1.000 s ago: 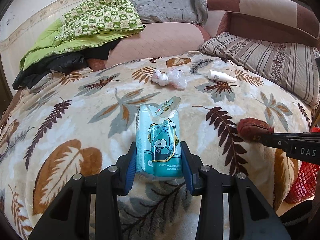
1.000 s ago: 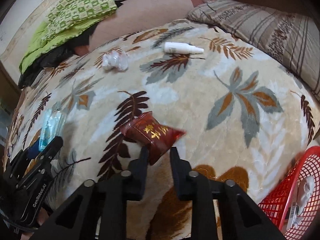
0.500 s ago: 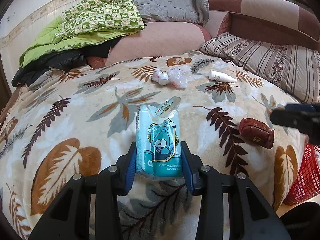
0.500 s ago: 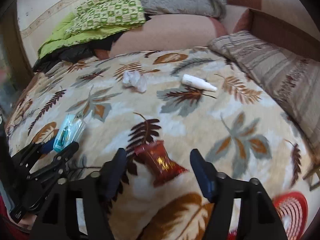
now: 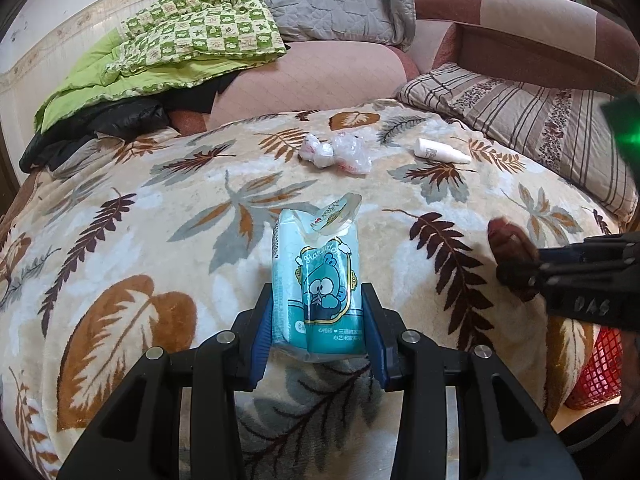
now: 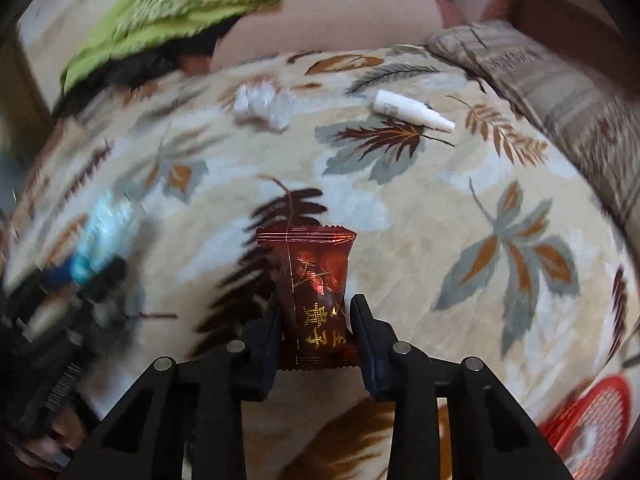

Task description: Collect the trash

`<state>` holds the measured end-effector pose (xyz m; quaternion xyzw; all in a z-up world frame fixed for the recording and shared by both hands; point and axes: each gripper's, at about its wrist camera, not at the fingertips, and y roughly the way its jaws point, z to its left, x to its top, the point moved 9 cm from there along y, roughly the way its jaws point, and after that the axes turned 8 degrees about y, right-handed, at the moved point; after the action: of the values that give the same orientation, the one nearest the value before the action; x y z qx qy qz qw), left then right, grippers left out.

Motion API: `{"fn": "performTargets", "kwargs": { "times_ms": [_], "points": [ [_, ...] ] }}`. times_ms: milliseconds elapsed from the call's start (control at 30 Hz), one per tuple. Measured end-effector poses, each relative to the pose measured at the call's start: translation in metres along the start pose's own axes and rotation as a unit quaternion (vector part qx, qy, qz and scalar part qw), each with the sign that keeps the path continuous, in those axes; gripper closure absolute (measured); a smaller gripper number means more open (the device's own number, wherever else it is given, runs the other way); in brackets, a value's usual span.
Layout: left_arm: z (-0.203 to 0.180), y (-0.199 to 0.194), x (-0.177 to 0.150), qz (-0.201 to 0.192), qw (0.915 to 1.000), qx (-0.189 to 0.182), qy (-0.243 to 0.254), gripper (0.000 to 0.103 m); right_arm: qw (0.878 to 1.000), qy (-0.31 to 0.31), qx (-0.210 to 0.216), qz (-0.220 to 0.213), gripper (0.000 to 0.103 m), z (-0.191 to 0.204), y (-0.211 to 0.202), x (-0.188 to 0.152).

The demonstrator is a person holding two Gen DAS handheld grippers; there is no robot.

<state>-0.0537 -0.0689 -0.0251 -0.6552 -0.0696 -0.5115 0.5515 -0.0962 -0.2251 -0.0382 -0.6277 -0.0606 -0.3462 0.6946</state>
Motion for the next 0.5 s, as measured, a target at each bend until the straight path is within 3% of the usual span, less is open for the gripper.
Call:
{"fn": "performTargets", "kwargs": {
  "times_ms": [167, 300, 500],
  "points": [
    [-0.002, -0.004, 0.002, -0.010, 0.9999, -0.002, 0.004, 0.064, 0.996, 0.050, 0.012, -0.077, 0.067, 0.010, -0.029, -0.002],
    [-0.004, -0.005, 0.002, -0.011, 0.9999, 0.000, 0.010, 0.064, 0.992, 0.040, 0.012, -0.118, 0.067, 0.020, -0.043, -0.004],
    [-0.007, -0.007, 0.002, -0.015, 0.9997, 0.001, 0.021, 0.064, 0.992, 0.049, 0.011, -0.115, 0.067, 0.018, -0.040, -0.005]
  ]
}}
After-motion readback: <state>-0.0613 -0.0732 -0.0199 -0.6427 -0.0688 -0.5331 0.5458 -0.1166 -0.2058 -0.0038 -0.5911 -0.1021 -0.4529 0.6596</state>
